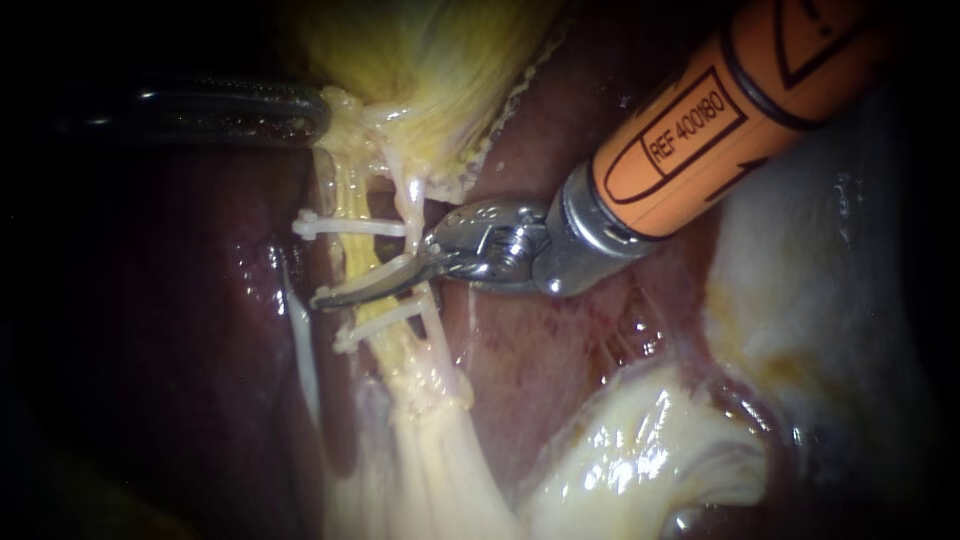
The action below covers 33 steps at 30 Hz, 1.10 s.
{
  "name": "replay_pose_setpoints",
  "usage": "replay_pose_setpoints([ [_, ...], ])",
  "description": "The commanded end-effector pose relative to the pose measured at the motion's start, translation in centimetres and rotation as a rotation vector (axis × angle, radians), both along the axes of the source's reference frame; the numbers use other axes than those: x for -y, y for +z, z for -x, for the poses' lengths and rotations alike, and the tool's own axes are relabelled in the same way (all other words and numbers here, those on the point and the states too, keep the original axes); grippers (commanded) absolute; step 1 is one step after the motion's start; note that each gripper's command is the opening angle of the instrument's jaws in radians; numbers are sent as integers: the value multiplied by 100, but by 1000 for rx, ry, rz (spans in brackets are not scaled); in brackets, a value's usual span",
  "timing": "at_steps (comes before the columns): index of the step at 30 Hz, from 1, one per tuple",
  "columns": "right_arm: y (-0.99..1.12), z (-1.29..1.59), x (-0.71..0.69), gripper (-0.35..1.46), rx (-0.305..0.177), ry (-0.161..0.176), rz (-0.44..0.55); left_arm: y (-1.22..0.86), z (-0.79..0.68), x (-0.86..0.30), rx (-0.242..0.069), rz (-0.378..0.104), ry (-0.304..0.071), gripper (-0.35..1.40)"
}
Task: Go to the cutting position left tube
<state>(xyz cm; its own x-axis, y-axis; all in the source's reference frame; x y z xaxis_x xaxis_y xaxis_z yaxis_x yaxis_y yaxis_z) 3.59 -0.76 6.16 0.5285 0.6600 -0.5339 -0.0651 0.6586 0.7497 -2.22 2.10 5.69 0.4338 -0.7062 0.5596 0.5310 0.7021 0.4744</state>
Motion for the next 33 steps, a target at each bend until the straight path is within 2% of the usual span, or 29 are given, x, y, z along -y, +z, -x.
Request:
replay_pose_setpoints([
  [1, 0, 1, 0, 139, 1, 0, -1, 0, 0, 0, 1, 0, 0, -35],
  [6, -2, 10, 2, 139, -2, -6, -6, 0, 0, 0, 1, 0, 0, -35],
  [12, -12, 40, -2, 136, -13, -27, -23, 0, -2, 0, 1, 0, 1, -35],
  [19, -38, 79, -10, 129, -16, -35, -65, 0, -2, 0, 1, 0, 2, -35],
  [23, -58, 95, -11, 124, -29, -66, -84, 1, -2, 0, 1, 0, 2, -35],
  [29, -80, 92, -13, 121, -44, -102, -100, 1, -2, 0, 1, 0, 2, -35],
  [33, -80, 84, -12, 121, -48, -103, -109, 1, -2, 0, 1, 0, 2, -35],
])
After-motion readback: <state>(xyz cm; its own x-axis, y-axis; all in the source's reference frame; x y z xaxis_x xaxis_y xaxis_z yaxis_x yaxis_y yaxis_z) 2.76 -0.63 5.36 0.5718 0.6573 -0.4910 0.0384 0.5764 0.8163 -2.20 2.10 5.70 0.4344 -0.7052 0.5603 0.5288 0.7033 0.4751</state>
